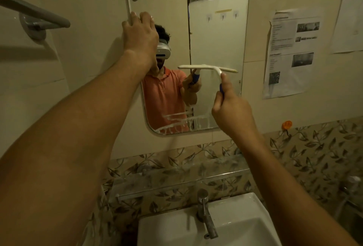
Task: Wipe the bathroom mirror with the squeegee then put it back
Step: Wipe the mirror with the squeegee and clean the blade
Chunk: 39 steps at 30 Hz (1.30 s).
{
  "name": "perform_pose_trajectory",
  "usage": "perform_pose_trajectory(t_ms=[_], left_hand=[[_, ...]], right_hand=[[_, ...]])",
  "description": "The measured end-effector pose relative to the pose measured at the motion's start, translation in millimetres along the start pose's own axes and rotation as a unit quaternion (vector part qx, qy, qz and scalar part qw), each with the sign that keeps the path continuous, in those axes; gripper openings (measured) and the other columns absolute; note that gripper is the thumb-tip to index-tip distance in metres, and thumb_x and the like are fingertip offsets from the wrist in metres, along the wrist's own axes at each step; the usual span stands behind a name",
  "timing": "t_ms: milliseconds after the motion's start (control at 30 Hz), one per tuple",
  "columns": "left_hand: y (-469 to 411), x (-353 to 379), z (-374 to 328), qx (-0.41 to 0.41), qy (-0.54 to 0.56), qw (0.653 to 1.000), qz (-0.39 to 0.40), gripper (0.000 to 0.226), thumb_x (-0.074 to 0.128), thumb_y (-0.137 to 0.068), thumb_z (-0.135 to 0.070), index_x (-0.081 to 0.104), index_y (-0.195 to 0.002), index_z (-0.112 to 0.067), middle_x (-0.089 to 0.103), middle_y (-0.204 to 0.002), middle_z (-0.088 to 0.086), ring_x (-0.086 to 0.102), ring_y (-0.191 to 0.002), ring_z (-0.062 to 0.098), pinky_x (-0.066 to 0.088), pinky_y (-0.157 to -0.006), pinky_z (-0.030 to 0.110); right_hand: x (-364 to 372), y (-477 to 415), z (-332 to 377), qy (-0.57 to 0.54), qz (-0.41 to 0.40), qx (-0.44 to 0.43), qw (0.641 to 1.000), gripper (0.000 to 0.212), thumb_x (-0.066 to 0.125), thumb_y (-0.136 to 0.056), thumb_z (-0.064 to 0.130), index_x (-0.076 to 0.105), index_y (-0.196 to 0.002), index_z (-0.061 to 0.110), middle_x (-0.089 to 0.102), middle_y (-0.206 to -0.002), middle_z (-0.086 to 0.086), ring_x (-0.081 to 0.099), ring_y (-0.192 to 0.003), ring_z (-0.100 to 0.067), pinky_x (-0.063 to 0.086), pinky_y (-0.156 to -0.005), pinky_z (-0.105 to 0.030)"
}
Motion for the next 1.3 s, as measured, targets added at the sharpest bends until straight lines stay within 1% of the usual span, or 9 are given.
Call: perform_pose_trajectory(t_ms=[133, 267, 400, 533, 667, 767, 1033, 1200, 1300], left_hand=[[2.4, -2.5, -1.0, -0.002, 0.003, 1.000, 0.003, 0.139, 0.088, -0.043, -0.071, 0.029, -0.148, -0.001, 0.039, -0.139, 0.020, 0.040, -0.132, 0.040, 0.047, -0.100, 0.051], [3.2, -3.3, -2.2, -0.009, 0.004, 1.000, 0.004, 0.138, 0.087, -0.046, -0.069, 0.026, -0.150, -0.002, 0.038, -0.141, 0.019, 0.038, -0.134, 0.039, 0.046, -0.100, 0.051], [2.6, -4.0, -3.0, -0.013, 0.007, 1.000, 0.004, 0.138, 0.087, -0.047, -0.069, 0.025, -0.151, -0.003, 0.036, -0.143, 0.019, 0.035, -0.137, 0.039, 0.046, -0.101, 0.052], [3.9, -5.6, -2.0, -0.011, 0.012, 1.000, 0.015, 0.141, 0.088, -0.047, -0.067, 0.020, -0.153, -0.003, 0.033, -0.148, 0.020, 0.029, -0.143, 0.040, 0.042, -0.105, 0.054], [4.9, -7.5, -3.2, -0.011, 0.012, 1.000, 0.013, 0.141, 0.089, -0.048, -0.067, 0.020, -0.153, -0.003, 0.034, -0.146, 0.021, 0.031, -0.142, 0.041, 0.043, -0.105, 0.054], [5.2, -10.1, -4.5, -0.014, 0.008, 1.000, 0.019, 0.142, 0.089, -0.047, -0.067, 0.020, -0.154, -0.003, 0.034, -0.147, 0.021, 0.031, -0.142, 0.040, 0.042, -0.106, 0.053], [3.4, -9.0, -2.2, -0.007, 0.000, 1.000, 0.020, 0.141, 0.086, -0.045, -0.071, 0.024, -0.151, -0.003, 0.036, -0.143, 0.020, 0.033, -0.139, 0.039, 0.044, -0.104, 0.050], [1.8, -7.8, 2.2, 0.004, 0.005, 1.000, 0.018, 0.133, 0.085, -0.049, -0.071, 0.028, -0.150, -0.004, 0.037, -0.139, 0.018, 0.037, -0.134, 0.037, 0.045, -0.102, 0.049], [1.5, -6.7, 3.6, 0.007, 0.005, 1.000, 0.019, 0.134, 0.085, -0.050, -0.071, 0.027, -0.151, -0.004, 0.038, -0.139, 0.018, 0.038, -0.132, 0.038, 0.044, -0.101, 0.050]], right_hand=[[12.1, 24.1, -18.9, -0.003, 0.033, 0.018, 0.999, 0.061, 0.033, -0.110, 0.030, 0.003, -0.162, 0.038, 0.053, -0.063, -0.003, 0.052, -0.051, -0.017, 0.042, -0.044, -0.031], [24.2, 42.8, -35.4, 0.006, 0.061, 0.031, 0.998, 0.064, 0.033, -0.110, 0.031, -0.004, -0.162, 0.039, 0.054, -0.065, -0.002, 0.052, -0.052, -0.016, 0.037, -0.045, -0.027], [32.5, 55.1, -46.2, 0.001, 0.068, 0.037, 0.997, 0.065, 0.033, -0.110, 0.032, -0.005, -0.161, 0.040, 0.056, -0.070, -0.001, 0.055, -0.055, -0.015, 0.040, -0.046, -0.027], [37.2, 65.2, -52.9, -0.006, 0.078, 0.041, 0.996, 0.065, 0.035, -0.109, 0.032, -0.004, -0.161, 0.041, 0.059, -0.068, 0.000, 0.057, -0.055, -0.016, 0.051, -0.050, -0.035], [45.1, 76.1, -62.5, 0.018, 0.103, 0.065, 0.992, 0.066, 0.035, -0.109, 0.033, -0.005, -0.162, 0.039, 0.060, -0.072, -0.002, 0.055, -0.059, -0.013, 0.044, -0.049, -0.027], [42.8, 77.3, -64.7, 0.023, 0.112, 0.062, 0.992, 0.066, 0.035, -0.109, 0.034, -0.005, -0.161, 0.040, 0.061, -0.073, -0.002, 0.056, -0.059, -0.014, 0.049, -0.052, -0.030], [-0.3, 28.2, 0.0, -0.062, 0.030, -0.029, 0.997, 0.063, 0.035, -0.109, 0.033, 0.001, -0.161, 0.045, 0.057, -0.064, -0.001, 0.055, -0.050, -0.015, 0.048, -0.046, -0.030], [14.0, -2.8, 27.0, -0.040, 0.030, -0.017, 0.999, 0.063, 0.034, -0.110, 0.033, -0.003, -0.159, 0.047, 0.059, -0.070, -0.006, 0.059, -0.058, -0.021, 0.053, -0.054, -0.039], [30.9, 13.3, 24.0, -0.052, 0.034, -0.019, 0.998, 0.066, 0.034, -0.109, 0.040, -0.009, -0.158, 0.050, 0.060, -0.073, -0.006, 0.059, -0.059, -0.020, 0.052, -0.055, -0.036]])
Point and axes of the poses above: each hand's wrist, its own y-axis away from the middle knuckle, its own x-axis out of the palm, z = x × y, the point moved 2 cm from there along -y, towards the middle knuckle
